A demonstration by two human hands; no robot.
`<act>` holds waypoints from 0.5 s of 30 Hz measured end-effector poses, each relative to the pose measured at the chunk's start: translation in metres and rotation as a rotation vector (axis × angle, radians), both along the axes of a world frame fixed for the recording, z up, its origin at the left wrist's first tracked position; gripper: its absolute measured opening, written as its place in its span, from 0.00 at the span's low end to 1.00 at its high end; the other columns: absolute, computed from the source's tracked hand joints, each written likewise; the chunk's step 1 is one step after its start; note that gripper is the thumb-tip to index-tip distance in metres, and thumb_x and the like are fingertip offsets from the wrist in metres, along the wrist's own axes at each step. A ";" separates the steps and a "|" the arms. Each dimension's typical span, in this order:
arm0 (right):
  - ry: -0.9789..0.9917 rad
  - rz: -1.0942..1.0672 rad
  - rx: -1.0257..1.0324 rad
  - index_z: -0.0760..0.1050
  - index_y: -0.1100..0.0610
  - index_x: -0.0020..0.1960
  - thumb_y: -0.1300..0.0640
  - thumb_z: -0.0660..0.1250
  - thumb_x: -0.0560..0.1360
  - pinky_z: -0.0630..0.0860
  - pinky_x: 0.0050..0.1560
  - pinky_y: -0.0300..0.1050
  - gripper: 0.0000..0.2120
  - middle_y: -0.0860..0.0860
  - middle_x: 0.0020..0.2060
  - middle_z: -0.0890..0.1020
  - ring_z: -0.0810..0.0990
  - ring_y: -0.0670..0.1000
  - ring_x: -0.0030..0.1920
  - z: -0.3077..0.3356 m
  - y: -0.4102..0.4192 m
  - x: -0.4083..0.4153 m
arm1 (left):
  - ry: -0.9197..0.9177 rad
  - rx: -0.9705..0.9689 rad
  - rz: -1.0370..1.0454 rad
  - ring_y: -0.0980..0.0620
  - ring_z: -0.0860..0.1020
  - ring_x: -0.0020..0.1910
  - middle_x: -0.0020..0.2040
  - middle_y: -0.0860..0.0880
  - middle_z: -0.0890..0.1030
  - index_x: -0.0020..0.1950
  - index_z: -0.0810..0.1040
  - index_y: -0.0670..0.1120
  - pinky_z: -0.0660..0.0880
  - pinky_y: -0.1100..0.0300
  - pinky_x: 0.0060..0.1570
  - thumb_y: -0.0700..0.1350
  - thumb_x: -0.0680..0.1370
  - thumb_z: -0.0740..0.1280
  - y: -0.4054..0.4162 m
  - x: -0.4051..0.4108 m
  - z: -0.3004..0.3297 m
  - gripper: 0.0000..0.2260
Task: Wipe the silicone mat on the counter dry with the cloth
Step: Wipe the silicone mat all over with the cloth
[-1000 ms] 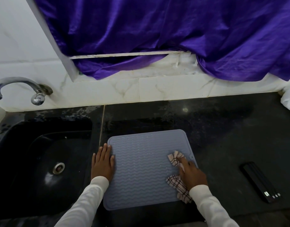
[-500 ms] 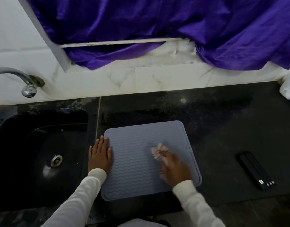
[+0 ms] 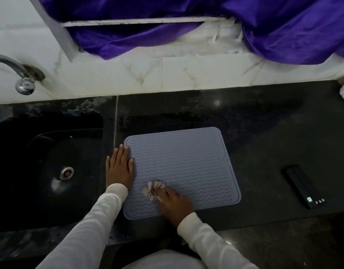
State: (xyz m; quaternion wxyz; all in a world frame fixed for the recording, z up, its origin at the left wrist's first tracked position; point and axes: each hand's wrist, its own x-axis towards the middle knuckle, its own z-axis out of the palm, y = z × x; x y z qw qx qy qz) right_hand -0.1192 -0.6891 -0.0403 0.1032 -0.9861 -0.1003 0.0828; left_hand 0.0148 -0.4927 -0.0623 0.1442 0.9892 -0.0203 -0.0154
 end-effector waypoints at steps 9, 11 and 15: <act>-0.110 -0.345 0.036 0.79 0.56 0.55 0.38 0.55 0.70 0.72 0.20 0.45 0.27 0.56 0.39 0.82 0.78 0.58 0.24 0.021 -0.115 -0.023 | 0.014 -0.002 -0.007 0.51 0.52 0.78 0.80 0.51 0.55 0.80 0.54 0.52 0.46 0.47 0.77 0.58 0.81 0.43 0.002 0.000 -0.004 0.27; -0.146 -0.385 -0.013 0.76 0.55 0.57 0.44 0.56 0.71 0.71 0.19 0.45 0.22 0.56 0.36 0.82 0.77 0.58 0.23 0.022 -0.130 -0.025 | 0.018 0.002 -0.012 0.51 0.52 0.78 0.80 0.51 0.55 0.80 0.54 0.52 0.46 0.47 0.77 0.58 0.81 0.43 0.002 0.000 -0.005 0.27; -0.040 -0.542 -0.036 0.74 0.52 0.64 0.45 0.53 0.76 0.76 0.31 0.51 0.22 0.56 0.45 0.81 0.81 0.61 0.33 0.021 -0.150 -0.028 | 0.016 0.006 -0.014 0.49 0.53 0.78 0.80 0.50 0.56 0.79 0.54 0.52 0.46 0.47 0.76 0.58 0.81 0.44 0.004 0.001 -0.005 0.27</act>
